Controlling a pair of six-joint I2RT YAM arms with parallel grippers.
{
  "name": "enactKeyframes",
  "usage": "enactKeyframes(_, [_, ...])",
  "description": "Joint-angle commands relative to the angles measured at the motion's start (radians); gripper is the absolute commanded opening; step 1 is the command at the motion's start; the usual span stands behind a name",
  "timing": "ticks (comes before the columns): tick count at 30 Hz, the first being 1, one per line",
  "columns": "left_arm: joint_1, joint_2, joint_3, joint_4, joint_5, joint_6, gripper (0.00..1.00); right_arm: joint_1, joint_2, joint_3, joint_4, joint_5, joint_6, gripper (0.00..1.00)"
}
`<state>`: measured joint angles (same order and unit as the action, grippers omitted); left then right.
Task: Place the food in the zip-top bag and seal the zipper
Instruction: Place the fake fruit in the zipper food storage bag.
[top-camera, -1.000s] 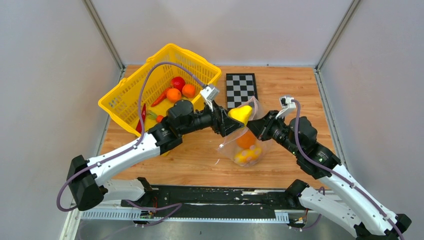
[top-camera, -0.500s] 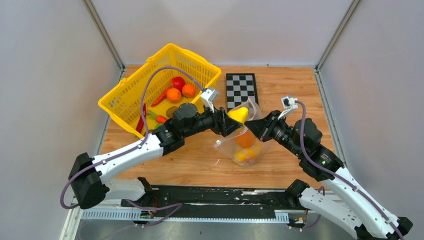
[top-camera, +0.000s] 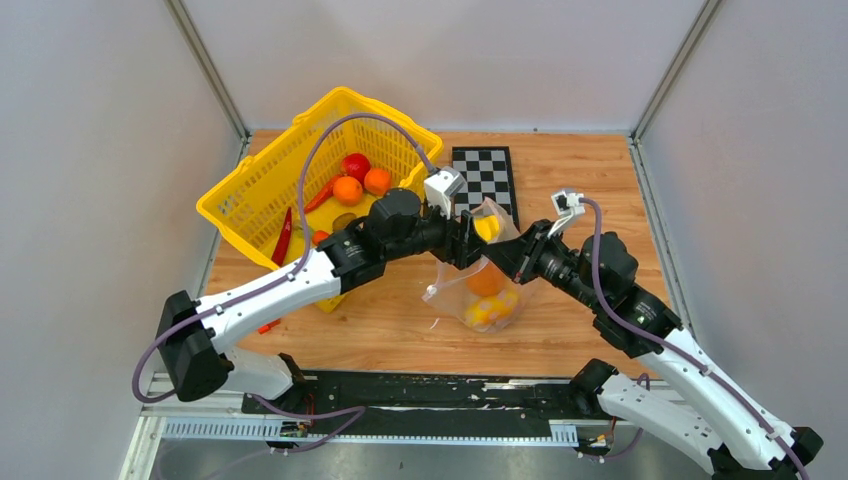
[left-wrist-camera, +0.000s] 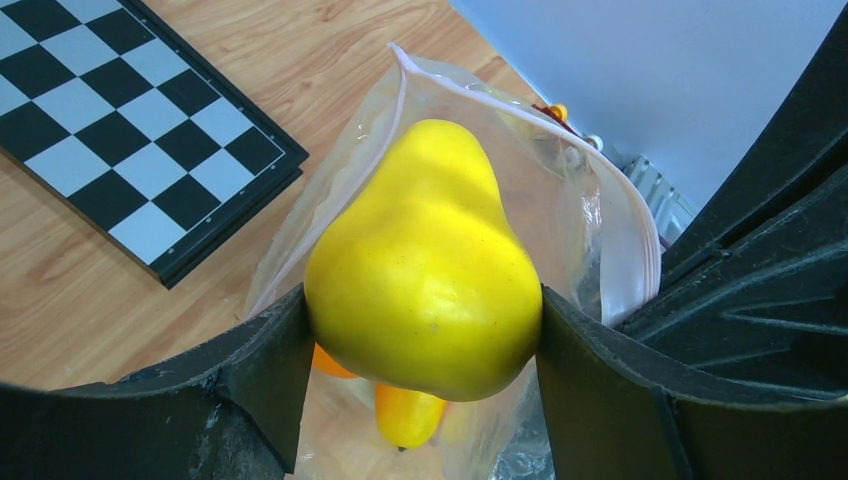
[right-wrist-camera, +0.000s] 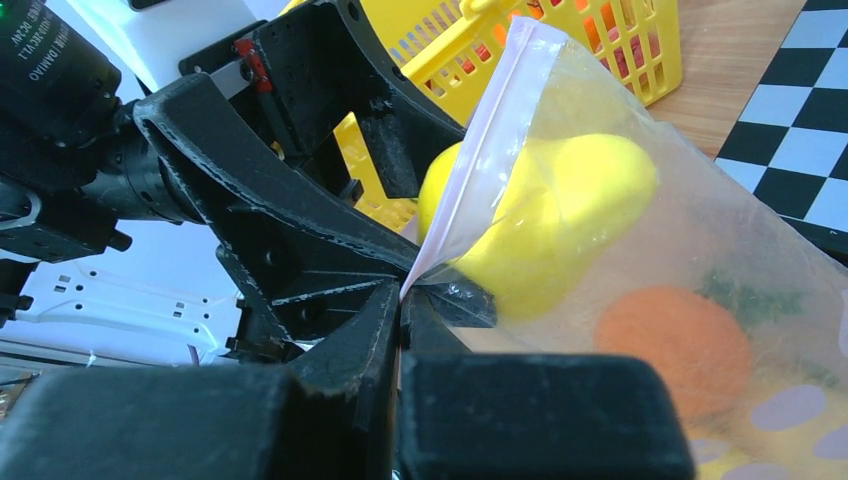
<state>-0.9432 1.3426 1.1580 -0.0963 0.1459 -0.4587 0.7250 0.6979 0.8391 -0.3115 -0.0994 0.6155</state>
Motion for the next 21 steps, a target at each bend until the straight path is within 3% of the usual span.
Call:
enactKeyframes(1, [-0.030,0.018,0.020,0.084,0.001,-0.024,0.73,0.004,-0.014,0.018,0.107,-0.013,0.006,0.00])
enactKeyframes(5, [-0.040,0.036,0.017,0.125,-0.003,-0.041,0.77,0.004,-0.052,-0.022,0.150,0.018,0.030,0.00])
enactKeyframes(15, [-0.041,0.034,0.018,0.178,0.111,-0.027,0.99,0.004,-0.078,-0.030,0.078,0.150,0.049,0.00])
enactKeyframes(21, [-0.040,0.011,0.018,0.162,0.113,-0.003,1.00,0.005,-0.078,-0.034,0.039,0.197,0.047,0.00])
